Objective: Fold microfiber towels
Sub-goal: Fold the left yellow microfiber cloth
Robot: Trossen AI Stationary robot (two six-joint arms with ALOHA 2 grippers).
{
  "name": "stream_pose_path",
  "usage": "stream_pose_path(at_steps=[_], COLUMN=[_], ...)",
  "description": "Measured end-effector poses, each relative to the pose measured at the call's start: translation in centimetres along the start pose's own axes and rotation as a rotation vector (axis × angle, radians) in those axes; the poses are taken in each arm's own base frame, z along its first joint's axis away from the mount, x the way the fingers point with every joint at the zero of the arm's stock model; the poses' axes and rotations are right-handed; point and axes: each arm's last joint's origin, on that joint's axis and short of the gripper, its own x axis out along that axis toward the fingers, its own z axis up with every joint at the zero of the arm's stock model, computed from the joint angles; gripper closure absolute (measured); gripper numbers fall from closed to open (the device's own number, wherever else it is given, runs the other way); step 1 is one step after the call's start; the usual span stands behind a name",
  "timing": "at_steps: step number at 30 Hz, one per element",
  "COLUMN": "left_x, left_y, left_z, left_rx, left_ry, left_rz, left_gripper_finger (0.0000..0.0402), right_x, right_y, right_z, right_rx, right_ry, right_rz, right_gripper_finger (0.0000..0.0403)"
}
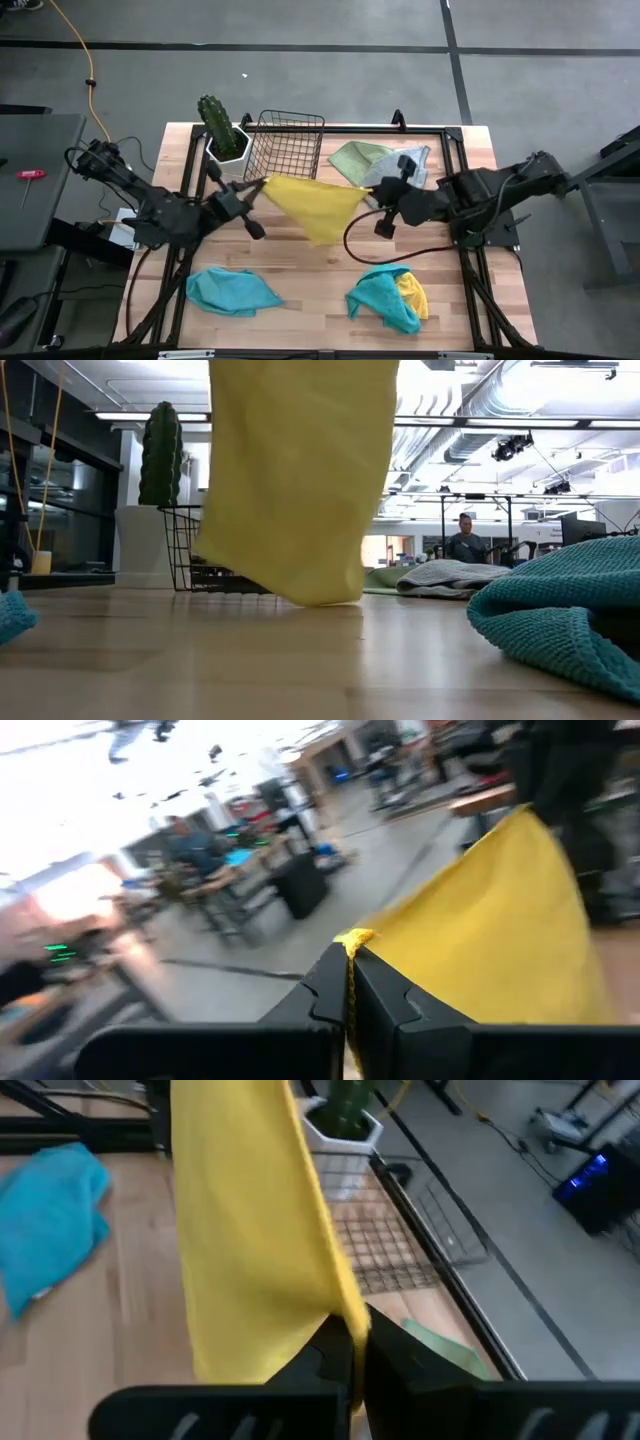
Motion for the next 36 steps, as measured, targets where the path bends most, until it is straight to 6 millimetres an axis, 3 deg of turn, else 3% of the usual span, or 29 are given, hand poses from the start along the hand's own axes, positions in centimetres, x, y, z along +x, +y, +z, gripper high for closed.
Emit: stream_pose_path(at_steps=[9, 15, 22, 29, 36], left_x=[-2.1, -2.0, -0.8, -0.7, -1.1], left_y=[-0.1, 0.0, 0.1, 3.0, 5.2], left_z=[0.1, 0.0, -1.7, -1.7, -1.6], left_rx=[0.106, 0.146, 0.211, 0.143, 0.03], left_ry=[0.065, 0.075, 0.116, 0.143, 0.09], left_rz=[0.11, 0.122, 0.167, 0.242, 0.142], left_gripper_finger=[0.0401, 0.0401, 0.0401, 0.0401, 0.0401], right_x=[-1.5, -1.8, -2.1, -2.3, -2.0], right_y=[-1.2, -1.5, -1.0, -1.8, -1.7], right_z=[0.9, 1.2, 0.5, -0.9, -0.5], right_rx=[0.051, 0.041, 0.08, 0.117, 0.149], right_ry=[0.022, 0.0, 0.039, 0.13, 0.105], right_rz=[-0.027, -0.064, -0.062, -0.151, -0.156], right_gripper_finger=[0.0403, 0.0403, 0.0403, 0.0402, 0.0402])
